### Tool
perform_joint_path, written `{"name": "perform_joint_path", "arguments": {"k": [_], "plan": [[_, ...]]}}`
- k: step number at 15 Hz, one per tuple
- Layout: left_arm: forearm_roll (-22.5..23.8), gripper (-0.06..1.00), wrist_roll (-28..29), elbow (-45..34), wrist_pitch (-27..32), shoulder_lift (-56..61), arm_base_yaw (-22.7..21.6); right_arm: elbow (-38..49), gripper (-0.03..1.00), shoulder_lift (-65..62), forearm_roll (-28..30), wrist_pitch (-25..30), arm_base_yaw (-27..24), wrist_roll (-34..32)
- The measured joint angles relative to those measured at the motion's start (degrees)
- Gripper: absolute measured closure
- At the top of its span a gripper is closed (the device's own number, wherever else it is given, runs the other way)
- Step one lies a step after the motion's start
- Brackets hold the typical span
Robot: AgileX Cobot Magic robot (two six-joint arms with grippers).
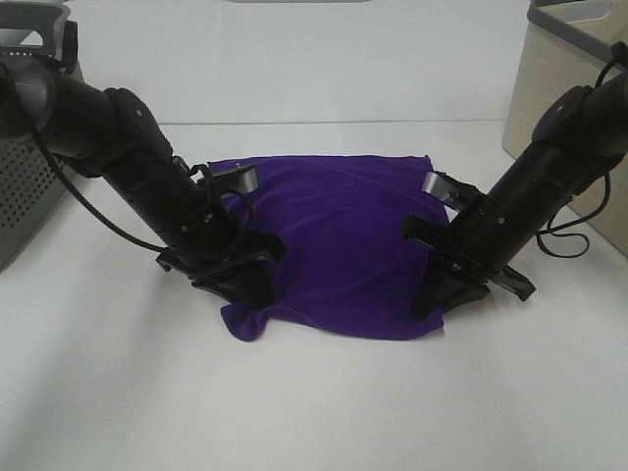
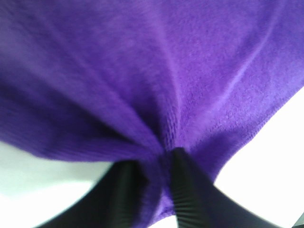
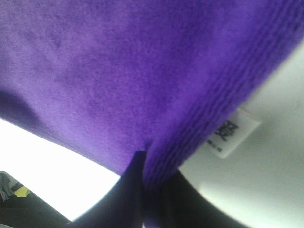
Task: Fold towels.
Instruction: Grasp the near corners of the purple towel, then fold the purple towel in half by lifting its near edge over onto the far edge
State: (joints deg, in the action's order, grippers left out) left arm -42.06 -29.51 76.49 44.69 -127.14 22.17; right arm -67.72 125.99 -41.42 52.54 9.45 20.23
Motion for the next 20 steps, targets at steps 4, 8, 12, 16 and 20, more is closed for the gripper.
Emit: {"name": "perform_joint_path", "arguments": {"k": [4,8,12,16,20], "plan": [[0.8,0.92,0.0,0.0,0.7,-0.1,0.0,0.0,0.94,-0.2,-0.1,0.2,0.0,1.4],[2.3,0.93,0.0,0.1,1.7,1.6,0.1,-0.3,0.94,-4.1,4.2,-3.4,0.6,1.4],[4.3,0.93,0.8,6.7,1.5,3.6,0.2,-10.1,0.94,-6.6,6.7,-2.4,0.6,1.4],[9.5,0.93,4.6,13.2,-2.9,3.6,0.0,-25.3,0.94,-4.2,11.6,-1.8,0.6,-0.5],[10.5,0.93,6.0,20.5,-7.3,0.5,-2.3,-39.5,0.94,4.2,13.2,-1.4,0.6,-0.6]]}}
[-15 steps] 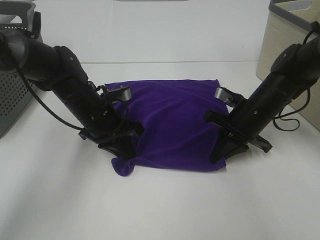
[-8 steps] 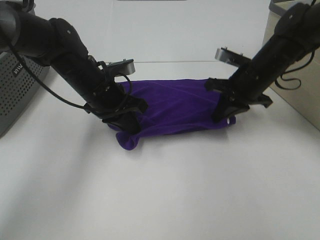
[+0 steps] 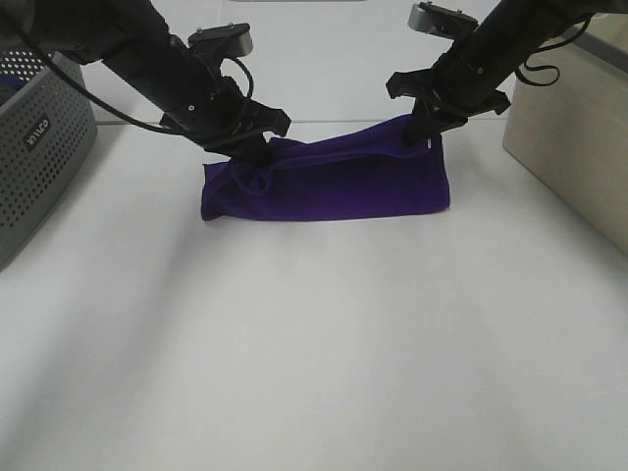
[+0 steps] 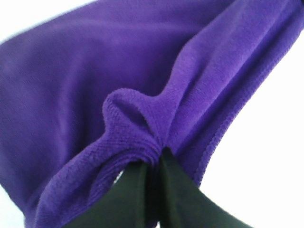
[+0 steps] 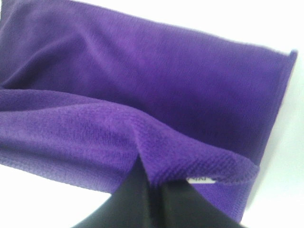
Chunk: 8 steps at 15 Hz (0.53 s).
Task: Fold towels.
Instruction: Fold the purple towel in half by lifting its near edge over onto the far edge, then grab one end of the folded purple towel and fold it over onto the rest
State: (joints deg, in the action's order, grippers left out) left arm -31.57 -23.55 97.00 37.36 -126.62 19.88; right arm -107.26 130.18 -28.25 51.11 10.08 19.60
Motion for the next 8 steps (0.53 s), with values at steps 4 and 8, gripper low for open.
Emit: {"name": "perform_joint_path", "arguments": {"k": [4,8], "plan": [[0.8,0.89,0.0,9.3,-2.9,-8.0,-0.2,-11.4,0.94,9.0,2.2,-0.7,0.0,0.0],[1.2,0.6,0.0,10.6,-3.8,-10.7,-0.2,-12.5,0.76,10.5,6.3,-2.2,-0.1,-1.5]]}}
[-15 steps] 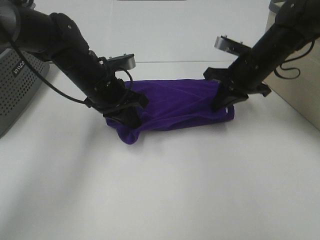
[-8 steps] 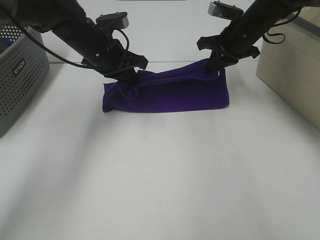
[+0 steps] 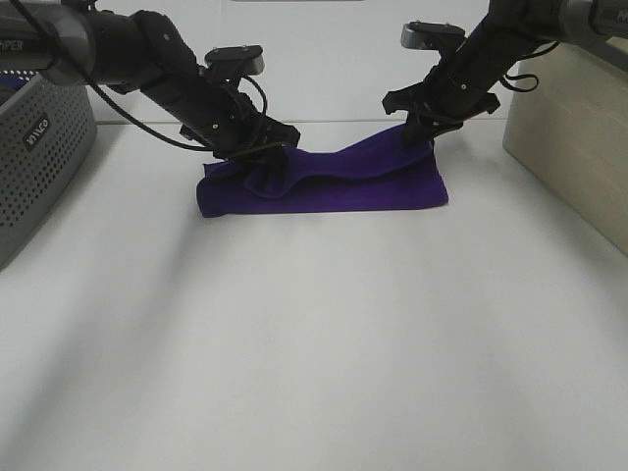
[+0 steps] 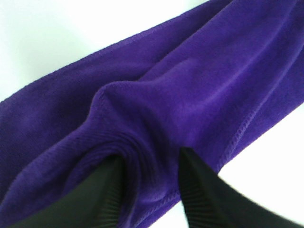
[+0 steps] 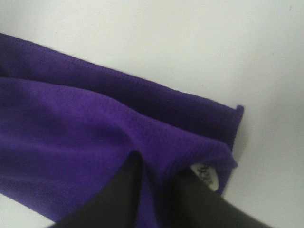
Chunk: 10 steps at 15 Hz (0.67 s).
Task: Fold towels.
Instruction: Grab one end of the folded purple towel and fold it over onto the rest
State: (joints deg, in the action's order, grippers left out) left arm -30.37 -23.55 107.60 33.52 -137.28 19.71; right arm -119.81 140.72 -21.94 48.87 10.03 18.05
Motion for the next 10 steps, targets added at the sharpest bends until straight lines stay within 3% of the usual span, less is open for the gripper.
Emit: {"name": "perform_joint_path", "arguments": {"k": [3,4,5,10], "plan": [[3.3,0.2,2.1,0.1,0.9,0.5,-0.1,-0.2,0.22,0.0,1.2,1.3,0.0,-0.5],[5.8,0.15,3.5,0.2,2.8,1.1,-0.2,-0.2,0.13,-0.1,2.1,3.0,0.0,-0.6],[7.2,0.13,4.5,0.6,4.4,1.4,-0.3,-0.2,0.1,-0.2,2.7,4.2,0.0,-0.6],[19.0,0.11,11.5,11.6,27.8,2.5,-1.2,-0.2,0.05,-7.6,5.7,15.5,0.0,-1.9]]}}
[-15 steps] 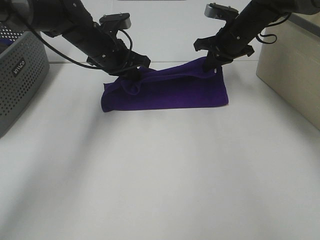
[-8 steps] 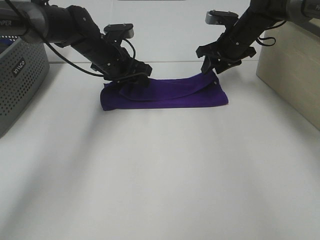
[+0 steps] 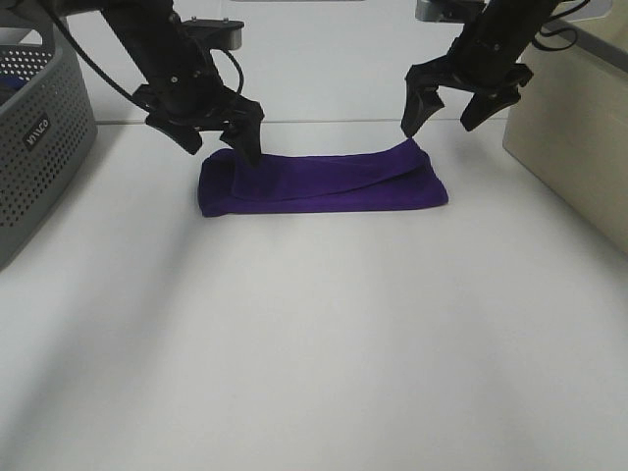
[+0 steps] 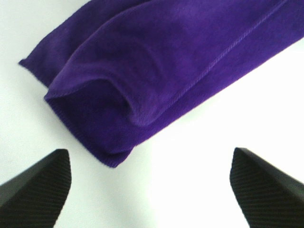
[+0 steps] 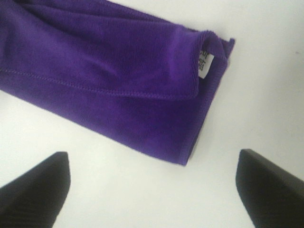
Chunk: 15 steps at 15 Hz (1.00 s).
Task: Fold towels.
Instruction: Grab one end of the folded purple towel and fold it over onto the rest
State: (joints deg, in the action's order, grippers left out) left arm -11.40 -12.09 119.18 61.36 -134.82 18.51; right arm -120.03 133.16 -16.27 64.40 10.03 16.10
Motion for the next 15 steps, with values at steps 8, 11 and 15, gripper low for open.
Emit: {"name": "perform_joint_path", "arguments": {"k": [8,11,15], "plan": [[-17.8,0.11,-5.7,1.5,5.3,-7.7,-11.9,0.0,0.05,-7.9,2.9,5.4,0.0,-5.3],[-20.5,0.11,-6.8,1.5,2.4,-10.2,-12.0,0.0,0.05,-8.1,2.9,5.4,0.0,-5.4],[-25.6,0.11,-7.0,2.1,-0.5,-12.3,-11.8,0.0,0.05,-8.3,2.9,5.4,0.0,-5.4]]}}
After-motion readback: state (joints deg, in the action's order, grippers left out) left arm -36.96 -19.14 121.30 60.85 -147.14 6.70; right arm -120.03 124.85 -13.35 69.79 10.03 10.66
